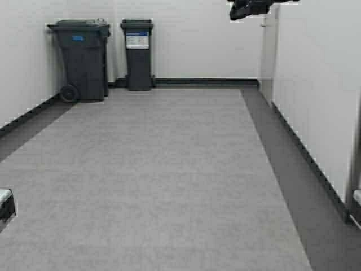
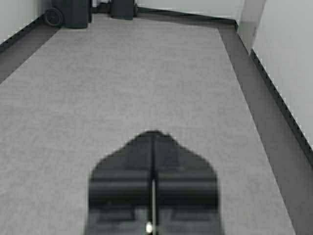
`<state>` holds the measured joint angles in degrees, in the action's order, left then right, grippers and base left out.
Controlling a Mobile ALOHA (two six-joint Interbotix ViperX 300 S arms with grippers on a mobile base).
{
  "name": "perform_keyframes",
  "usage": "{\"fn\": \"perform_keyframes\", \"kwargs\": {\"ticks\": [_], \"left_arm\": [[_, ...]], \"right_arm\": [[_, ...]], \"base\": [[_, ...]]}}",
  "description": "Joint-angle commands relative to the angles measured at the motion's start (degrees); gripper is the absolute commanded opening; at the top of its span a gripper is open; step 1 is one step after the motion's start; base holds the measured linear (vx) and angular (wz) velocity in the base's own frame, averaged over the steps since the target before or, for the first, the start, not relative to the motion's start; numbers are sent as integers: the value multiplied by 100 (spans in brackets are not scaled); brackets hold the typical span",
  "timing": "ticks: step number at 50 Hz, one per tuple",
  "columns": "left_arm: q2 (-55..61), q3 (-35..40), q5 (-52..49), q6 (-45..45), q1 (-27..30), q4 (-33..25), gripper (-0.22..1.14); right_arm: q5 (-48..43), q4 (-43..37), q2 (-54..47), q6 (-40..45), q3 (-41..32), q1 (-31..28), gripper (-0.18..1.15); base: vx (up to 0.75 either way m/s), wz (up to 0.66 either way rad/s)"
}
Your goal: Navigate to elevator, push the call button, then enter the elevator
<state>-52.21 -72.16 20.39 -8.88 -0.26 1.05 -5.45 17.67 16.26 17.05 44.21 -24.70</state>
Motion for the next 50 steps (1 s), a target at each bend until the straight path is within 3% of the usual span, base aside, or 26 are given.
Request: {"fn": "perform_keyframes", "kwargs": {"ticks": [1, 27, 50], "left_arm": [[35, 132, 70, 0, -9, 53, 2], [229, 167, 123, -105, 0, 132, 2], [255, 167, 149, -220, 0, 149, 2]], "right_arm": [[-176, -26, 123, 9, -70, 70, 5], [-299, 0, -70, -35, 70, 123, 5], [-571, -35, -642, 26, -105, 246, 5]], "base": [[43, 16], [45, 7], [46, -37]]}}
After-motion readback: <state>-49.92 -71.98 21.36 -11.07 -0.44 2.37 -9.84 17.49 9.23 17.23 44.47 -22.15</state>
